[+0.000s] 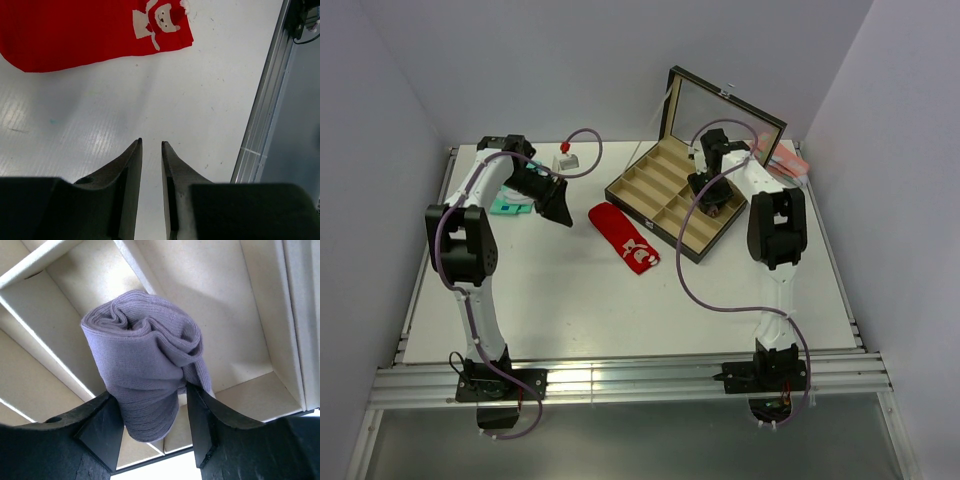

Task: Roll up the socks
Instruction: Place the sock in the storage box.

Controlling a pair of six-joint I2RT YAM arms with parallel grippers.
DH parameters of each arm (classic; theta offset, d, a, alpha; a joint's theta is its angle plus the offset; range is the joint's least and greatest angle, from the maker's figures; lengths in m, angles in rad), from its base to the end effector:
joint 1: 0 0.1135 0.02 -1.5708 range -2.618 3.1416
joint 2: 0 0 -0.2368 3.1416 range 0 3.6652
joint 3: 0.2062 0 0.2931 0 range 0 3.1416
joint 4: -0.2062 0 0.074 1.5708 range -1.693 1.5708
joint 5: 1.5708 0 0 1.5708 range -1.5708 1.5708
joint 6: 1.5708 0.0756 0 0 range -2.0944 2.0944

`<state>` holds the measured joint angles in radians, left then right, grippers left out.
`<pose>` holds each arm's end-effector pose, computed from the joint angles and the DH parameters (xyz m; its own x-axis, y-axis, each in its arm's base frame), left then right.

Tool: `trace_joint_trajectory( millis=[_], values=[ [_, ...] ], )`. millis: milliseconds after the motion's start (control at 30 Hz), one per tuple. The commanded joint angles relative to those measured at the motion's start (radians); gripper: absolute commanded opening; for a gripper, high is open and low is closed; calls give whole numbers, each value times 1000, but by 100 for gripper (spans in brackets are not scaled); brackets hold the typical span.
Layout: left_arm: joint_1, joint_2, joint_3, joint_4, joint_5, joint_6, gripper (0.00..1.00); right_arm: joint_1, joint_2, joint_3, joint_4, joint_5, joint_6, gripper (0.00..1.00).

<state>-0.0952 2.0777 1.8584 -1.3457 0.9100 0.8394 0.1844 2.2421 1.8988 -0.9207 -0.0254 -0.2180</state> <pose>0.4211 -0.1002 0.1963 -0.6181 0.5179 -0.5915 0.7829 0.3370 -0.5230 0.4939 0.0941 0.1163 -0.8737 -0.3829 -0.3001 -0.3890 0.9203 -0.0417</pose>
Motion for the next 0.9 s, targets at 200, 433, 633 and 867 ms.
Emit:
trace_joint_trajectory(
  millis=[200, 433, 633, 867],
  values=[
    [-15, 4, 41, -3, 13, -22, 27, 3, -91, -29, 55, -80, 3, 56],
    [-20, 9, 51, 0, 10, -34, 28, 3, 2, 11, -7, -48, 0, 14],
    [-32, 16, 81, -4, 7, -45, 27, 3, 100, 54, -112, -27, -17, 12],
    [-47, 12, 79, 3, 3, -56, 27, 1, 87, 53, -95, -75, -20, 17]
  ],
)
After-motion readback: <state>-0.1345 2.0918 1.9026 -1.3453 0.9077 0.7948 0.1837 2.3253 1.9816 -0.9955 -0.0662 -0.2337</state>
